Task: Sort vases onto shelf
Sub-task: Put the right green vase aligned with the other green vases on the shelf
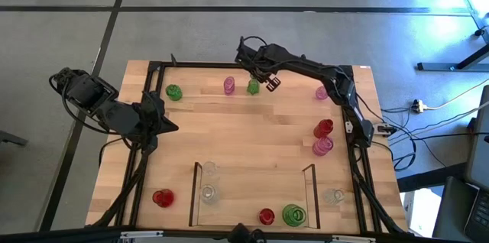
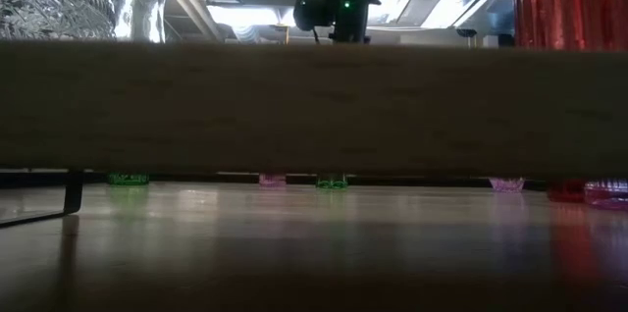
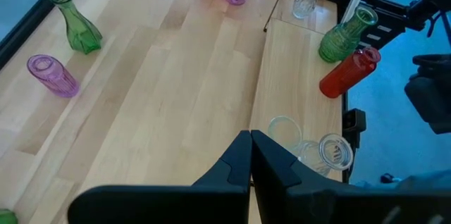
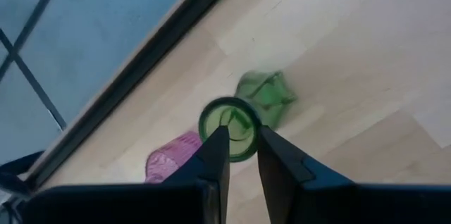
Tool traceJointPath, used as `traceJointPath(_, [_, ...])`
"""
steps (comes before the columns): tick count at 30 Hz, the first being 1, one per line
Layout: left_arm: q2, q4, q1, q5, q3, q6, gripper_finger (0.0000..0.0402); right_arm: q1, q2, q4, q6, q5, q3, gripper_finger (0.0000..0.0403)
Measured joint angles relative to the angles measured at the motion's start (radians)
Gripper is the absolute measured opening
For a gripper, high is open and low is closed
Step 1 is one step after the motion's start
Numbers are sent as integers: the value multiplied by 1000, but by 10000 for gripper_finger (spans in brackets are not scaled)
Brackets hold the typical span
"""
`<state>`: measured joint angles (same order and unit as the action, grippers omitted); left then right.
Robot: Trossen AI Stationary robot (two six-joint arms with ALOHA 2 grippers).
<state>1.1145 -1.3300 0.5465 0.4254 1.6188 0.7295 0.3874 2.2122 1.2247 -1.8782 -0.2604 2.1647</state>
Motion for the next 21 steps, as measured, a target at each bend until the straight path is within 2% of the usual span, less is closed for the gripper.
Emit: traceJointPath(21, [0, -1, 0, -1, 0, -7, 0, -15, 72, -31, -2, 92, 1, 60])
